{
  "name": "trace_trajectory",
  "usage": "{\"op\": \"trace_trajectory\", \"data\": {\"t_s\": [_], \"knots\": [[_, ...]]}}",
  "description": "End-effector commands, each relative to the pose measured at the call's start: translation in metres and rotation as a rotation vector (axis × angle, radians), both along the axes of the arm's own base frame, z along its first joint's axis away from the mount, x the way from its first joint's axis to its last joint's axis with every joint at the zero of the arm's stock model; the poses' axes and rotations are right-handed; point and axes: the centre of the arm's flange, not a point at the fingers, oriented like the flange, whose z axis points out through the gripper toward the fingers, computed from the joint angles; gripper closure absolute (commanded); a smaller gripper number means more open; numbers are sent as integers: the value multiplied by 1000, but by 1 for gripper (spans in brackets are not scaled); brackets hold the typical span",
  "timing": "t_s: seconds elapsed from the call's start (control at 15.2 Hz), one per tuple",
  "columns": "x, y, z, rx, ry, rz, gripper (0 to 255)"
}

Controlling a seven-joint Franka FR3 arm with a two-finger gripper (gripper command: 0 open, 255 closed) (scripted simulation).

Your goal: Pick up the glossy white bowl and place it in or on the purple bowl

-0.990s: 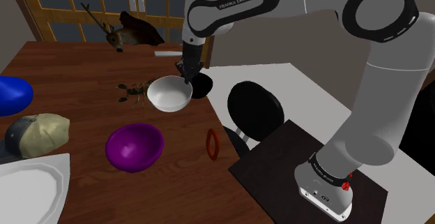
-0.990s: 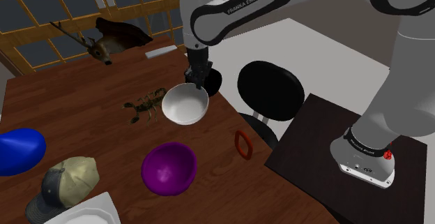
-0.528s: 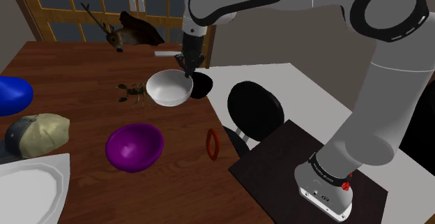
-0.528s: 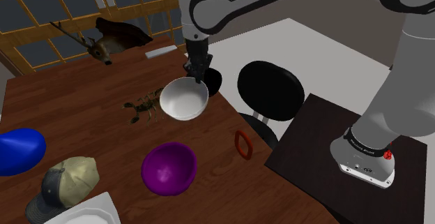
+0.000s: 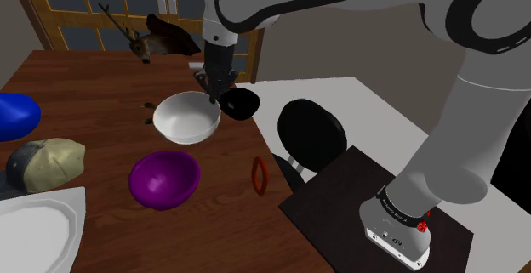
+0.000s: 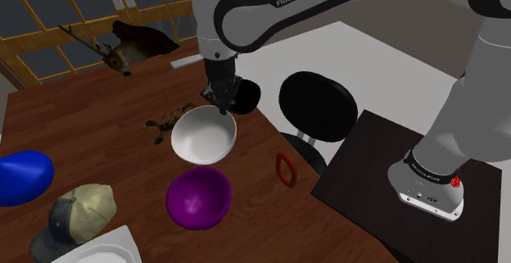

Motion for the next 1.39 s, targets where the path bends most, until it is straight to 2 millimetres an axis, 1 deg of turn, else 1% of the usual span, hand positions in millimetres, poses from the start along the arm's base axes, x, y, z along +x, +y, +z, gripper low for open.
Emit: {"op": "trace_trajectory", "data": {"t_s": [0.0, 0.46, 1.32], "knots": [[-11, 22, 6, 0, 0, -1, 255], [-52, 102, 26, 0, 0, -1, 255], [-52, 102, -42, 0, 0, -1, 255]]}}
